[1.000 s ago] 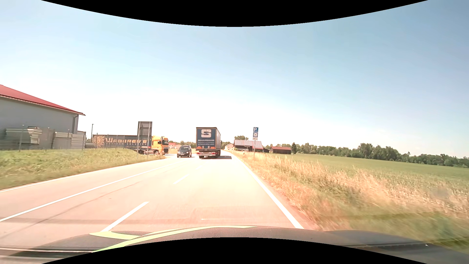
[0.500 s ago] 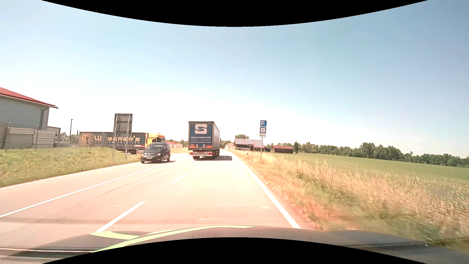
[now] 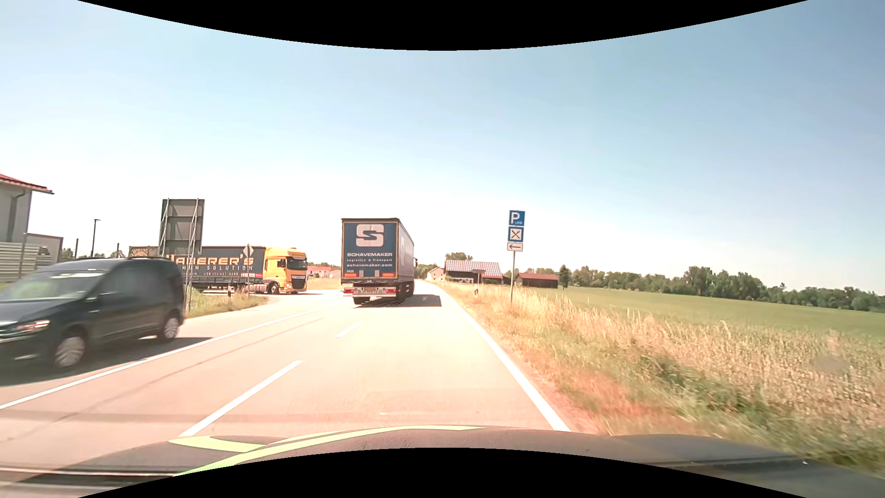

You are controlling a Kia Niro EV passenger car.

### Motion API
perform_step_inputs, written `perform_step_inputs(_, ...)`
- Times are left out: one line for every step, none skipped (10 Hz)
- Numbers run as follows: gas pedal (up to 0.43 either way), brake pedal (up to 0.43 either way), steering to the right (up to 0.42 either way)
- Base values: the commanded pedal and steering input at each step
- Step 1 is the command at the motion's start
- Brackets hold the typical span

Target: Follow the waypoints while adhering to traffic rules and regulations

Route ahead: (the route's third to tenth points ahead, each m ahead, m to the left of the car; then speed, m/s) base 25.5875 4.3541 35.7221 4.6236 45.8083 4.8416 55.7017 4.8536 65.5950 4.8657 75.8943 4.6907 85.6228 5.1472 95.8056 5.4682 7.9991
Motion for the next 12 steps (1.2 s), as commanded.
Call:
perform_step_inputs(0.000,0.378,-0.005)
perform_step_inputs(0.000,0.366,-0.006)
perform_step_inputs(0.000,0.348,-0.006)
perform_step_inputs(0.000,0.317,-0.006)
perform_step_inputs(0.000,0.305,-0.006)
perform_step_inputs(0.000,0.299,-0.007)
perform_step_inputs(0.000,0.287,-0.007)
perform_step_inputs(0.000,0.268,-0.007)
perform_step_inputs(0.000,0.250,-0.007)
perform_step_inputs(0.000,0.232,-0.007)
perform_step_inputs(0.000,0.220,-0.007)
perform_step_inputs(0.000,0.213,-0.007)
